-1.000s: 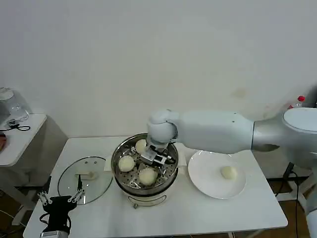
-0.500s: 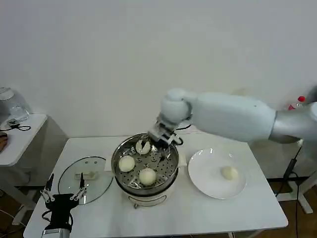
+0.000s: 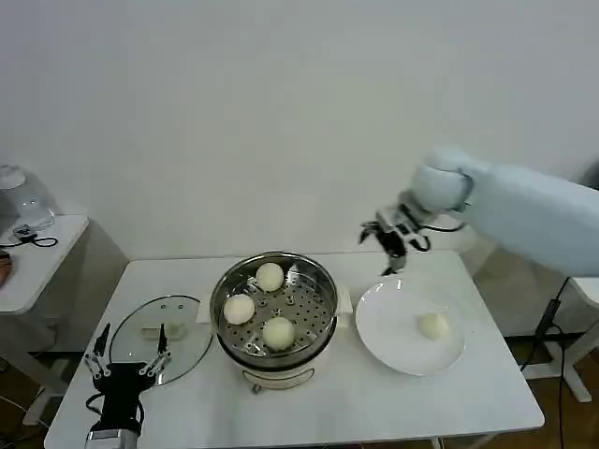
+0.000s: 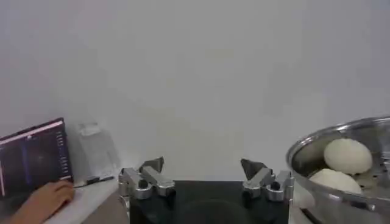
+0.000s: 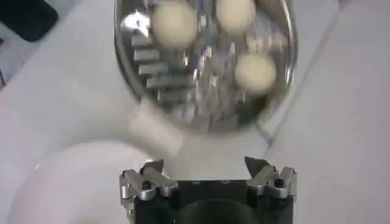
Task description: Take steamed baozi put them in steamer then cover it.
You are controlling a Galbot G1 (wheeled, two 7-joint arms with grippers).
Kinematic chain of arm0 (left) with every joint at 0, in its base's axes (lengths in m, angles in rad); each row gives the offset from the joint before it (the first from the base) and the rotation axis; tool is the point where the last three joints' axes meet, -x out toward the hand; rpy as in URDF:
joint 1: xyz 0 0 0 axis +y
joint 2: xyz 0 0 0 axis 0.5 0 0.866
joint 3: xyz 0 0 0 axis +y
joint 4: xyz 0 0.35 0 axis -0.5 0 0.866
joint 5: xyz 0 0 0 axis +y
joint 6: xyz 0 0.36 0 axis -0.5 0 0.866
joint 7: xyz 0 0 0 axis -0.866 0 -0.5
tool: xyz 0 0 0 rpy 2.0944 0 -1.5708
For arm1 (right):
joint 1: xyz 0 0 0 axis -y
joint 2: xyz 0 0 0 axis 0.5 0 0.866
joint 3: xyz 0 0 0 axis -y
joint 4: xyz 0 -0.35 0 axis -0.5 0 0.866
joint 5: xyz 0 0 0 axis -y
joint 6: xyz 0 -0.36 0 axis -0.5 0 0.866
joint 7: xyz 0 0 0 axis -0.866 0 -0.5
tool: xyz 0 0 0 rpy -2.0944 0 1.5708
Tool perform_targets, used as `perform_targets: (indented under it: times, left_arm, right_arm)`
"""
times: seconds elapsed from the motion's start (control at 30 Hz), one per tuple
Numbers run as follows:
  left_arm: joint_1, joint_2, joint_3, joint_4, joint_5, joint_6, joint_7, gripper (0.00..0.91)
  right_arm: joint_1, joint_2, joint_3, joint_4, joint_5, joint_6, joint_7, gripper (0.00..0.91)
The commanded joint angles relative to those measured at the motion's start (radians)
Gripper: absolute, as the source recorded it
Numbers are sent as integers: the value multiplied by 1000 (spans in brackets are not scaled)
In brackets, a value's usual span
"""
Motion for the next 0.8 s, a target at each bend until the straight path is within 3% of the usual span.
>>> perform_targets:
  times: [0.03,0.3,0.57,0.8]
  left_arm:
    - [2,-1,9,3,8,-1,1,907]
    - [1,-6,12,10,20,1,2,907]
    - [2,-10,5,14,22,3,2,907]
    - [8,-12,-3,18,20,2,2,907]
  right_arm:
    - [-214,-219,133,3,-167,-50,29,907]
    - [-417,-212,278,-53,-215,-50,30,907]
    - [-549,-108,345,-163,-253,-47,17,907]
    - [-574,-53,341,-208,-261,-41,0,907]
